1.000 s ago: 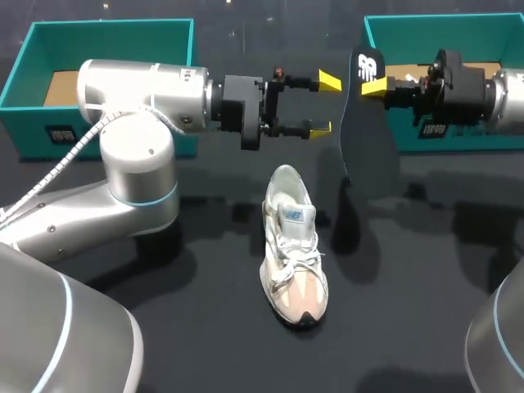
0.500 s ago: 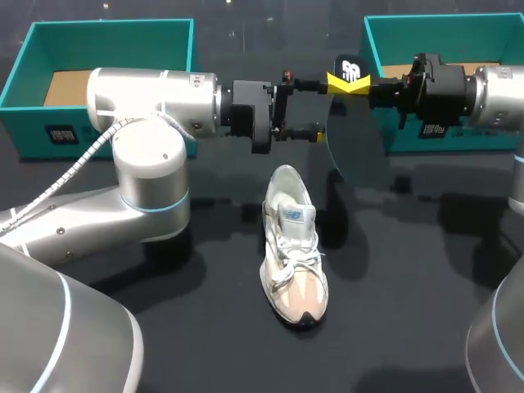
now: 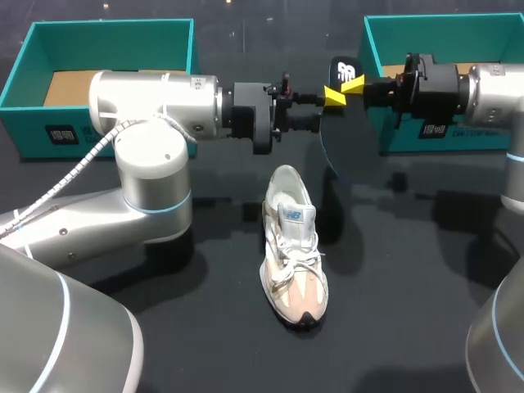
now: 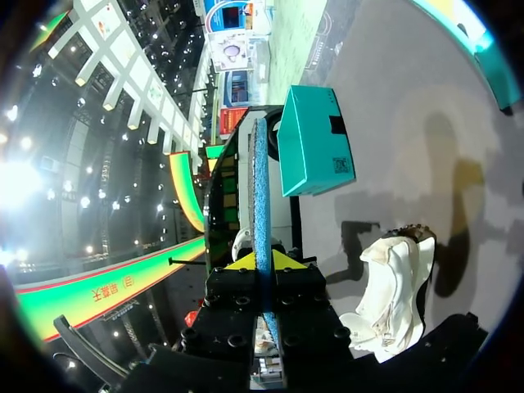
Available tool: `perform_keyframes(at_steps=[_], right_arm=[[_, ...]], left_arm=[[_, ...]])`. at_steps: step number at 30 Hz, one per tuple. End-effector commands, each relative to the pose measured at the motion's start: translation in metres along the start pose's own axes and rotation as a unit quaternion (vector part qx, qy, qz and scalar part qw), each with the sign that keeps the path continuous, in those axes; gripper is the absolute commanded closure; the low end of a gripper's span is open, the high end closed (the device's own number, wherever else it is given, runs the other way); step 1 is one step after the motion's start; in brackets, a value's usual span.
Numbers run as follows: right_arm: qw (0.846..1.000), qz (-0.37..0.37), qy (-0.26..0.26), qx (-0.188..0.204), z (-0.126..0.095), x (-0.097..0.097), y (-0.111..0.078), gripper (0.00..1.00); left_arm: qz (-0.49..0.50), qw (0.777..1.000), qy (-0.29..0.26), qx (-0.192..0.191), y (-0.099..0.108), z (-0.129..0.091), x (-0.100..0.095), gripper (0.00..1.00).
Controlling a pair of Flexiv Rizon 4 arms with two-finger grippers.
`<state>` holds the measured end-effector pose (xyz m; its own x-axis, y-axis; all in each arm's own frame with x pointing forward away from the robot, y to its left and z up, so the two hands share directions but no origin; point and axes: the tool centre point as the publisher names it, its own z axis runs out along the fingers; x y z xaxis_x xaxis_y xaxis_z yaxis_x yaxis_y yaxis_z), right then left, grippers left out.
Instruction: Take the shoe out of the shoebox, open the shoe tongue, remove and reinsert the insole, then place the shoe into the shoebox
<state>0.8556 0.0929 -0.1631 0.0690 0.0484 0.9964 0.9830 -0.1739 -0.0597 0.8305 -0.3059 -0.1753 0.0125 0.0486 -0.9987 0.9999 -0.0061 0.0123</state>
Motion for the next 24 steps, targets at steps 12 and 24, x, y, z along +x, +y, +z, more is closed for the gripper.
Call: perform_keyframes(at_steps=[12,24], right_arm=[[1.000,0.012,-0.005,0.009,0.012,-0.003,0.005,1.00],[1.000,0.008,0.008,0.003,0.008,0.000,0.000,0.00]], left_arm=[[0.002,1.000,0.002,-0.002,0.002,0.008,0.003,0.97],[0.011,1.000,0.003,-0.007,-0.001,-0.003,0.003,1.00]])
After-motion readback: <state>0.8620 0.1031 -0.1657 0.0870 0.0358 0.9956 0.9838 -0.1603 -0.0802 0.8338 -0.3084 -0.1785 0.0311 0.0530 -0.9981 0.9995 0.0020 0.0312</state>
